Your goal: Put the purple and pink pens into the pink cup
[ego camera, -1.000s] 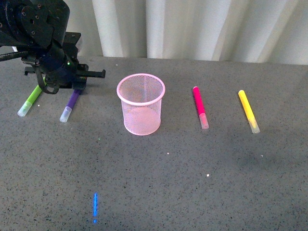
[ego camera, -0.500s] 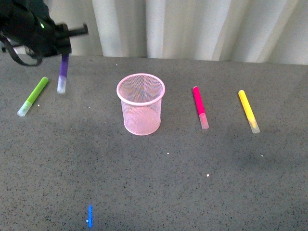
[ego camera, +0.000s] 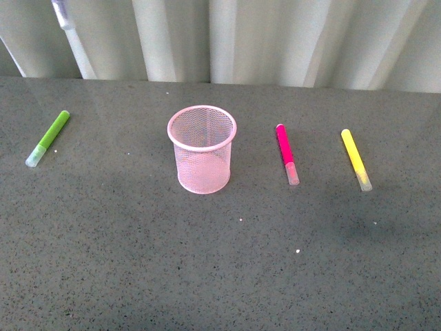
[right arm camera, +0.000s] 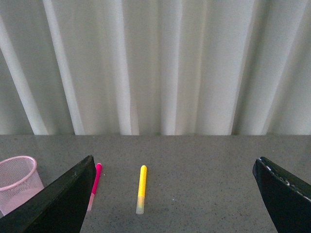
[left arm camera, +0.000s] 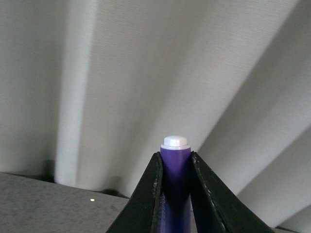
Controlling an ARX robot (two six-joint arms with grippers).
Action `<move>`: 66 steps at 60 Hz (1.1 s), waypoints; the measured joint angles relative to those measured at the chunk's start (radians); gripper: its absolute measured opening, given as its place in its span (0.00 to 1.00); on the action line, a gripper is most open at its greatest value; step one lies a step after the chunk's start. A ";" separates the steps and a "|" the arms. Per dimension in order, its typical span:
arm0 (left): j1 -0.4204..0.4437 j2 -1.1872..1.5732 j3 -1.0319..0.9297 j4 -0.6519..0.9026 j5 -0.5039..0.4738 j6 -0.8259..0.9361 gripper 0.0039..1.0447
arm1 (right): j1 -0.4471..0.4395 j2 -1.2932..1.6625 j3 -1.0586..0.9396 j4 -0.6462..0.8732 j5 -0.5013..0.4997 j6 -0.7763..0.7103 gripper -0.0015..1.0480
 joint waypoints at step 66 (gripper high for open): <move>-0.345 0.255 -0.175 0.440 -0.241 -0.231 0.12 | 0.000 0.000 0.000 0.000 0.000 0.000 0.93</move>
